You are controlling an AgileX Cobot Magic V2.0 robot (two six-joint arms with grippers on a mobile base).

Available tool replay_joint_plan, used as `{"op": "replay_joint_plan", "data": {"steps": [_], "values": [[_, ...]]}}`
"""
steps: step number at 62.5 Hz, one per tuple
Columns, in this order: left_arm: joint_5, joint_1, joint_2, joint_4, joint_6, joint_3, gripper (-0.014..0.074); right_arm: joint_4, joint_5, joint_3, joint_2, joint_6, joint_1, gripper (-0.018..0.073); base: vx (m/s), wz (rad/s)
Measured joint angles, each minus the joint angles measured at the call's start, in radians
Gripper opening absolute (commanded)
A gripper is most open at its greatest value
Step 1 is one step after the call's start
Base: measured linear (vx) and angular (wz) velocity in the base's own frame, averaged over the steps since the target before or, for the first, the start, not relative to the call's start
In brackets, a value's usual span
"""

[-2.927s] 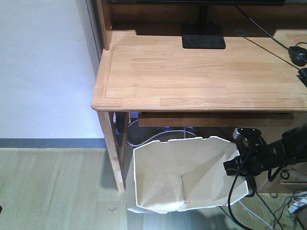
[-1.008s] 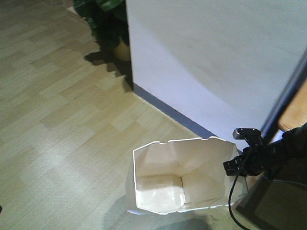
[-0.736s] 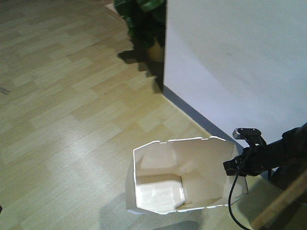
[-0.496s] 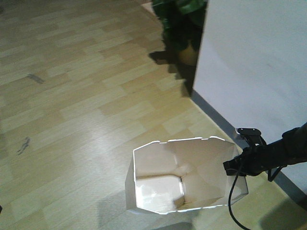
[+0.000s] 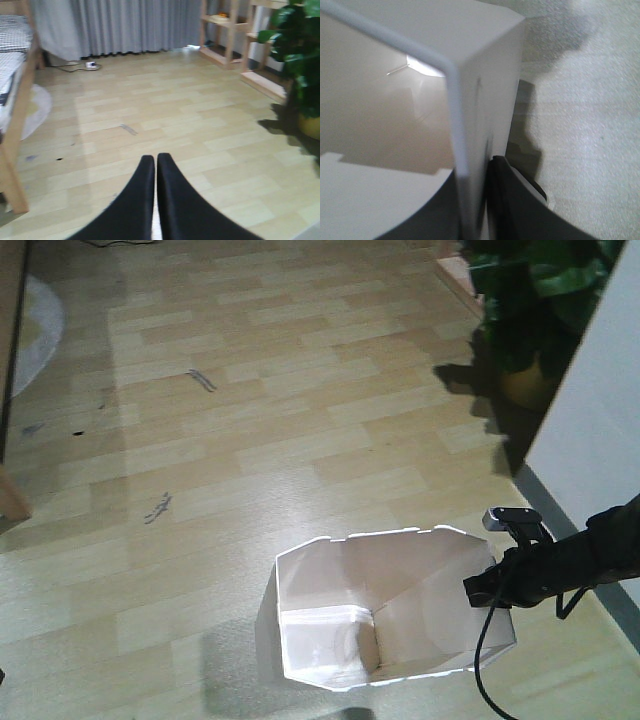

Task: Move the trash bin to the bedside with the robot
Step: 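Hold the bin with the right gripper while the base turns toward the bed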

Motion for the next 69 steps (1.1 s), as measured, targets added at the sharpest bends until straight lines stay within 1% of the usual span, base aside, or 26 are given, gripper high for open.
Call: {"op": "replay_joint_plan", "data": {"steps": [29,69], "values": [[0.0,0.0,0.0,0.0,0.0,0.0,-0.0007,0.0,0.0,0.0,0.0,0.0,0.0,-0.0005,0.13,0.33],[0.0,0.0,0.0,0.0,0.0,0.0,-0.0007,0.0,0.0,0.0,0.0,-0.001,0.0,-0.0005,0.2,0.06]]}}
